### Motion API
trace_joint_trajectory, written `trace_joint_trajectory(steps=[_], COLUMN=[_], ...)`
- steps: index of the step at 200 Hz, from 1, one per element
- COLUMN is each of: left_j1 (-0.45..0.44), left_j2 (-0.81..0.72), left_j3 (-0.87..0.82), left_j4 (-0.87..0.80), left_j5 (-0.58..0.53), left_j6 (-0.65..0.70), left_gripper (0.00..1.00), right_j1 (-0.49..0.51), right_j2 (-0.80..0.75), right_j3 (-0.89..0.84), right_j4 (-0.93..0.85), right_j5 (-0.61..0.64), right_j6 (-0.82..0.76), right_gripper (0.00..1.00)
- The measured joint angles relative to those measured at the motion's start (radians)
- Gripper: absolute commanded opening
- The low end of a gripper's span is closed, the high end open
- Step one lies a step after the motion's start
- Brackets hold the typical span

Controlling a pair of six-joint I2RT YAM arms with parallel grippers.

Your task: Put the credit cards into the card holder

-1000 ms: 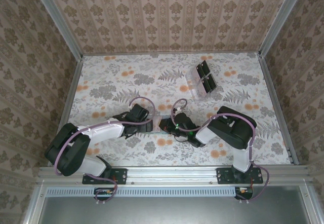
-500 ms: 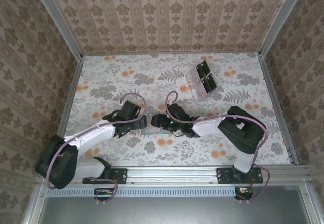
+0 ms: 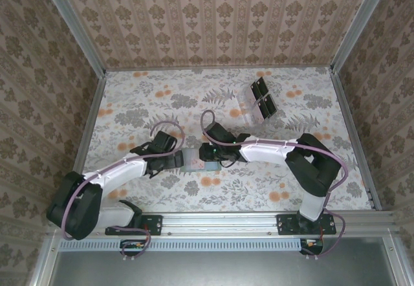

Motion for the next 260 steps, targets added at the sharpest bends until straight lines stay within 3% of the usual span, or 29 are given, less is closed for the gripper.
trace_joint_trajectory(steps=[66,260], left_j1=[0.000,-0.002], left_j2=[0.057,0.076], left_j3=[-0.001,-0.001], left_j4=[0.002,0.016], left_j5=[-0.017,-0.021], left_j6=[-0.001,-0.001], left_gripper=[1.00,1.00], right_j1=[-0.002,0.010], right_j2=[0.070,0.172], right_j3=[0.029,0.157], right_j4=[-0.057,-0.063], right_j5=[0.022,-0.044], right_j6=[-0.035,-0.045], right_gripper=[0.11,0.10])
